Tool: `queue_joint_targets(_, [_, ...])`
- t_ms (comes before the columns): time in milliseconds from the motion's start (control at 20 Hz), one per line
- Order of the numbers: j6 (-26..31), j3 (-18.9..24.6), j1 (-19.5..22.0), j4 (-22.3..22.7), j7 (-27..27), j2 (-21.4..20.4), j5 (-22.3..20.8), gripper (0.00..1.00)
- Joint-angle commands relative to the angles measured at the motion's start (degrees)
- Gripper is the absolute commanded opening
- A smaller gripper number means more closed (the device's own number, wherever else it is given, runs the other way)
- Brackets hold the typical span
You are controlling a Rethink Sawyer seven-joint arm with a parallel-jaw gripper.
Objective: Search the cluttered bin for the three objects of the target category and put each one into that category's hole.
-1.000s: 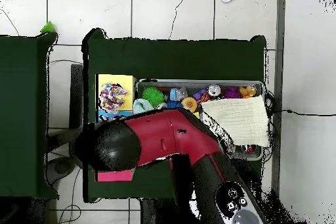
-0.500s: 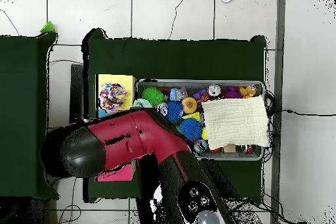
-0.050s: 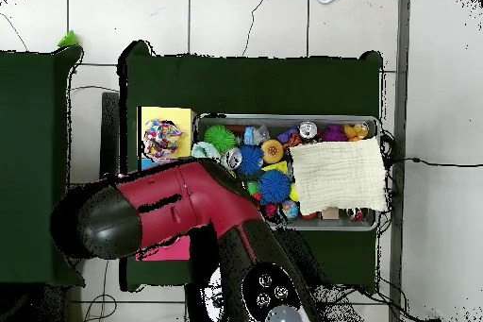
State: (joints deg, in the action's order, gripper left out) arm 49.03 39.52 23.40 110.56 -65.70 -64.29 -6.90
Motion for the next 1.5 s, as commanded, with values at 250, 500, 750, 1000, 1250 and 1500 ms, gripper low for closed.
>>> queue_joint_targets(250, [-1.16,-5.44,-0.85,-5.74,-8.37,3.81,-4.66,0.0])
queue_joint_targets(500, [0.34,-5.67,-0.88,-5.62,-7.81,2.51,-3.76,0.0])
queue_joint_targets(750, [2.42,-6.11,-1.88,-6.78,-8.41,1.78,-3.83,0.0])
queue_joint_targets(1000, [1.04,-7.61,-3.51,-9.2,-9.15,4.13,-6.54,0.0])
queue_joint_targets(1250, [-3.06,-10.09,-5.28,-10.64,-9.83,6.79,-9.93,0.0])
queue_joint_targets(1500, [-5.25,-11.5,-6.26,-12.44,-9.69,9.38,-11.89,0.0])
